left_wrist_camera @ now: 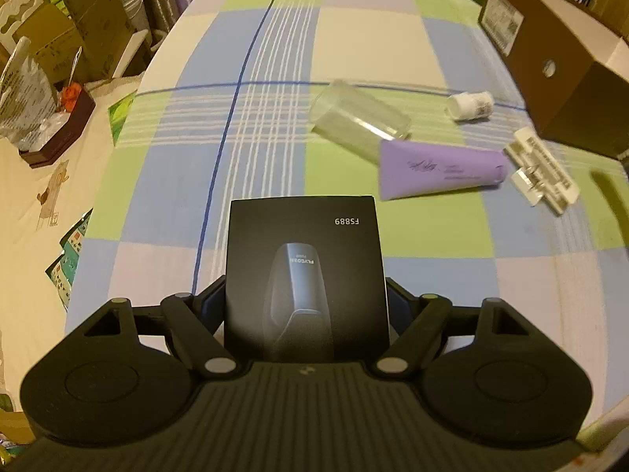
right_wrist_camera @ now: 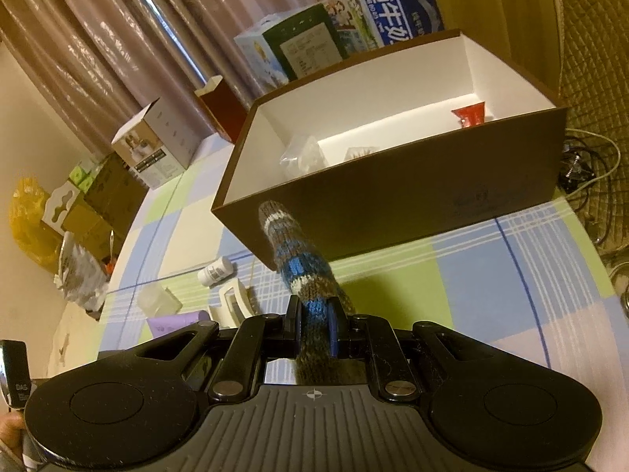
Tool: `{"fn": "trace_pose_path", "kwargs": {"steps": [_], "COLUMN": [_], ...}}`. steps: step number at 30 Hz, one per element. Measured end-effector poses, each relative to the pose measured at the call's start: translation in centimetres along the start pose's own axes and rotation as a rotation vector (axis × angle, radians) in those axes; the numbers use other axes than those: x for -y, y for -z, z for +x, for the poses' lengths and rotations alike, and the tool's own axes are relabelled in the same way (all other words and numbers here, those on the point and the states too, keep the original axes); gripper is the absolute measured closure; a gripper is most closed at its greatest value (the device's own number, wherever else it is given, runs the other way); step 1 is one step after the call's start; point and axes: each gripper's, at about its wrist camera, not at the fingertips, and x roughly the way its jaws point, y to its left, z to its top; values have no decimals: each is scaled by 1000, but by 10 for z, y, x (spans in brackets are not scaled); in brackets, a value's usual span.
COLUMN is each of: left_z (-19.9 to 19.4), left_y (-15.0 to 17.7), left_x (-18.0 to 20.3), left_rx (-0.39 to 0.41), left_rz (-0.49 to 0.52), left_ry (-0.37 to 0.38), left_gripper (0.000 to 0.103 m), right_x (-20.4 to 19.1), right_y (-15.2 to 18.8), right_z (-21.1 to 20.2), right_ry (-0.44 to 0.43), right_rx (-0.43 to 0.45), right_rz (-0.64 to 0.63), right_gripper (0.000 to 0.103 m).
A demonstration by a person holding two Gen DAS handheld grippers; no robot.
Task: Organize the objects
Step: 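Carry the sock and black box over the cardboard box with both grippers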
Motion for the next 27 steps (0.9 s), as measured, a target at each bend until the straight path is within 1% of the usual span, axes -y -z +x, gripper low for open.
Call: {"fn": "trace_pose_path", "kwargs": {"steps": [7,12,19,27], "left_z": [-37,-62,-85,-107], "left_y": [-17,-38,-73,-128], "left_x": [20,47,101,178], "left_rx": [95,166,251,364], "left_rz": [41,97,191,309], "left_ry": [54,108,188,271], "left_gripper": [27,27,27,27], "right_x": [6,10,16,30], "right_y": [-5,-16,-42,-85], "right_z": [-18,-31,-50,-68], "right_ry": [-6,-19,-33,-55], "right_rx": [38,70,107,185], "right_rz": [16,15,-6,-18], "right_gripper": [93,93,93,93]}}
